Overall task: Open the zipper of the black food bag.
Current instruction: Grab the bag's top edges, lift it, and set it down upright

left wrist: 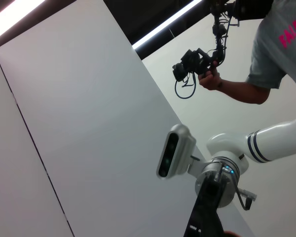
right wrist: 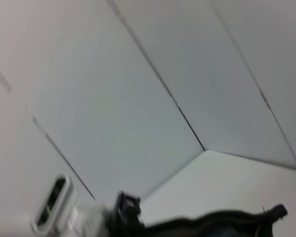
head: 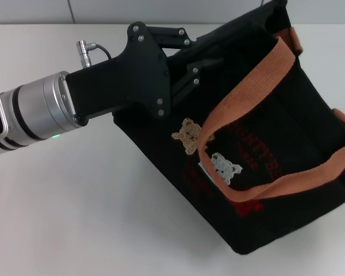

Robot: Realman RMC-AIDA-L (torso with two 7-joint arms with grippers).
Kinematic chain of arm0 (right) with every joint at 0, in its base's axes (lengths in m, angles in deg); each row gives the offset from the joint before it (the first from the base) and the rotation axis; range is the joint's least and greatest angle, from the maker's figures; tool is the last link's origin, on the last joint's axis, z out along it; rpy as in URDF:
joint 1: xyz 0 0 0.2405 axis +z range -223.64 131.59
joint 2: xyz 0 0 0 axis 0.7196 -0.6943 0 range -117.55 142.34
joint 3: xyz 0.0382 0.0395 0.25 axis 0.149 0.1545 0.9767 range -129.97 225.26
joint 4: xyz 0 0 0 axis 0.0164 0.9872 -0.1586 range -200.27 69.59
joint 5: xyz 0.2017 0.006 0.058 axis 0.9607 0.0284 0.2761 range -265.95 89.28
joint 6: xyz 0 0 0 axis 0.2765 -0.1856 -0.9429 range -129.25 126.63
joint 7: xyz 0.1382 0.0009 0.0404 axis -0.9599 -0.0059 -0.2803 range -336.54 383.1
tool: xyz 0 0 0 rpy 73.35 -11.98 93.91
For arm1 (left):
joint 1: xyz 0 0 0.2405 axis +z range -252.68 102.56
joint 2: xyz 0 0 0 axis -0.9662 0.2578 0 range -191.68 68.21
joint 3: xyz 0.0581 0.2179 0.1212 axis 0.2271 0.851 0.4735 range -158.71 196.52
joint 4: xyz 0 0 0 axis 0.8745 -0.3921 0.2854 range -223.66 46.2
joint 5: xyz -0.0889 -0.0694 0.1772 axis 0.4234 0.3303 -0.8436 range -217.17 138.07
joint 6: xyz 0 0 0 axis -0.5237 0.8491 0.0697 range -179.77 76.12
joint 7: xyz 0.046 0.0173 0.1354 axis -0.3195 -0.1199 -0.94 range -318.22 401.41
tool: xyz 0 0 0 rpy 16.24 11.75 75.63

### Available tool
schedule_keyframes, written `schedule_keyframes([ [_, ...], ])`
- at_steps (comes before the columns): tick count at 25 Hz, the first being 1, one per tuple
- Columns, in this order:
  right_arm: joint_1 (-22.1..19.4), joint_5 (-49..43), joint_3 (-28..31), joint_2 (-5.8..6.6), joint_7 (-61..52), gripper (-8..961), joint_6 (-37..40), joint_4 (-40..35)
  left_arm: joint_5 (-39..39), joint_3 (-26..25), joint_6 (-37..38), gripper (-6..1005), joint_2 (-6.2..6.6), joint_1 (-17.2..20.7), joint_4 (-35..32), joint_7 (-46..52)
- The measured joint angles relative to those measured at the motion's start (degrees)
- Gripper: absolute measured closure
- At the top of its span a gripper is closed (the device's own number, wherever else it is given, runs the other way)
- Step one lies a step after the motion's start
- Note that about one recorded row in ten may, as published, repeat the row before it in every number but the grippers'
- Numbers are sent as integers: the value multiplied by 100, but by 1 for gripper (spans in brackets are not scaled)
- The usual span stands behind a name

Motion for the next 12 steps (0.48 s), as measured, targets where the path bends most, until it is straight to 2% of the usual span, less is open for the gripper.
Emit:
schedule_keyframes([
  [1,-62,0,-59,-48,233,502,7,-183,0,0,1,848,0,-1,-1,0],
  [2,-221,-1,-284,-204,707,485,25,-644,0,0,2,848,0,-4,0,0],
  [3,-221,-1,-284,-204,707,469,25,-644,0,0,2,848,0,-4,0,0],
  [6,-406,-7,-608,-462,1100,457,-9,-1257,0,0,3,848,0,-4,3,0],
  [7,-469,-52,-749,-585,1214,459,-24,-1544,0,0,3,848,0,-6,5,0],
  [12,-472,-338,-999,-681,1313,462,-54,-1739,0,0,4,848,0,-28,8,4],
])
